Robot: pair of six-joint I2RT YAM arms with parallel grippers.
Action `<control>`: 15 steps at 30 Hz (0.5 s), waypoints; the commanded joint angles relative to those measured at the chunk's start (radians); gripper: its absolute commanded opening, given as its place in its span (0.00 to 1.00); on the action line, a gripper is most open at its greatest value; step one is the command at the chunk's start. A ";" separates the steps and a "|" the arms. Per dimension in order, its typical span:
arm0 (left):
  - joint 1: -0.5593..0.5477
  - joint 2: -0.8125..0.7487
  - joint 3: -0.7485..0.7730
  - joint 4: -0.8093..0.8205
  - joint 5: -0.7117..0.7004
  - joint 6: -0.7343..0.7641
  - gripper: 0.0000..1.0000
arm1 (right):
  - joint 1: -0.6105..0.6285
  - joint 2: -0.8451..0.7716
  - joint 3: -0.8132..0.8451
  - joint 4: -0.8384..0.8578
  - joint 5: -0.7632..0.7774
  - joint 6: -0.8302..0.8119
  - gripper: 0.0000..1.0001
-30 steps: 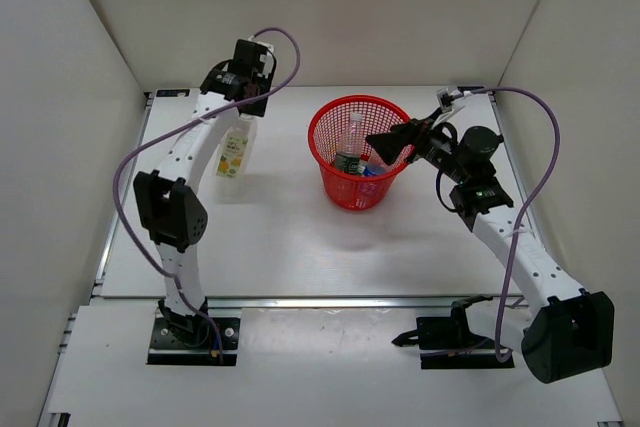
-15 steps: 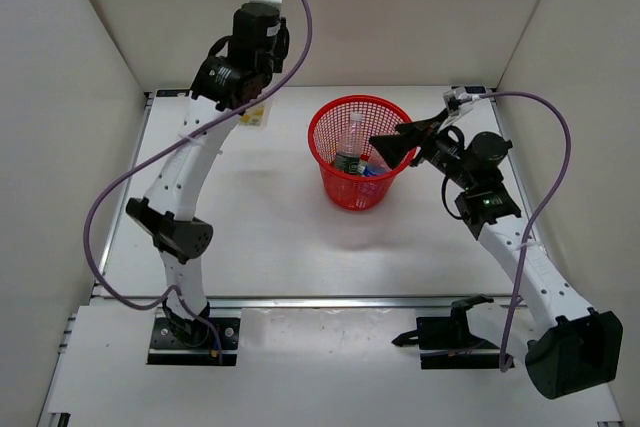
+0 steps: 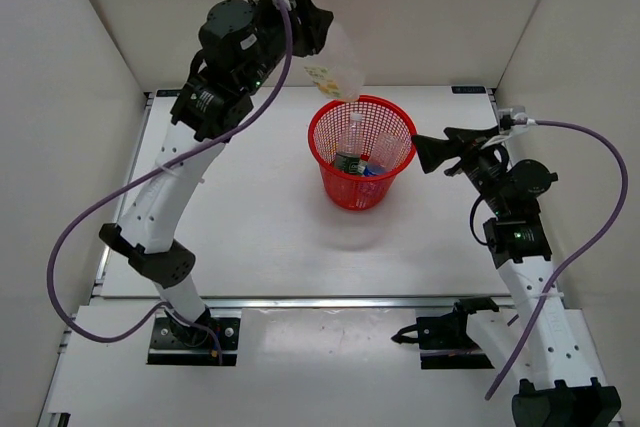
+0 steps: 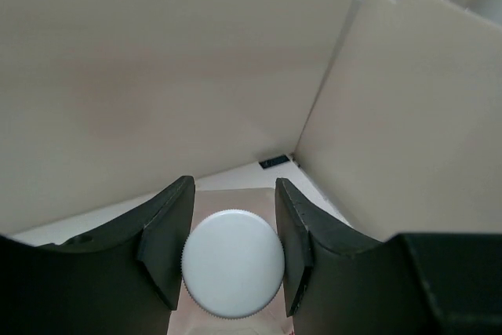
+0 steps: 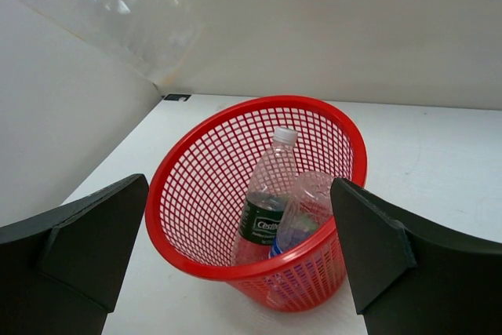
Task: Put the plastic bottles in the bin
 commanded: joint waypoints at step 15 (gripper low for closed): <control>0.071 0.102 -0.032 -0.241 0.219 -0.192 0.99 | -0.011 -0.025 -0.018 -0.075 0.013 0.013 0.99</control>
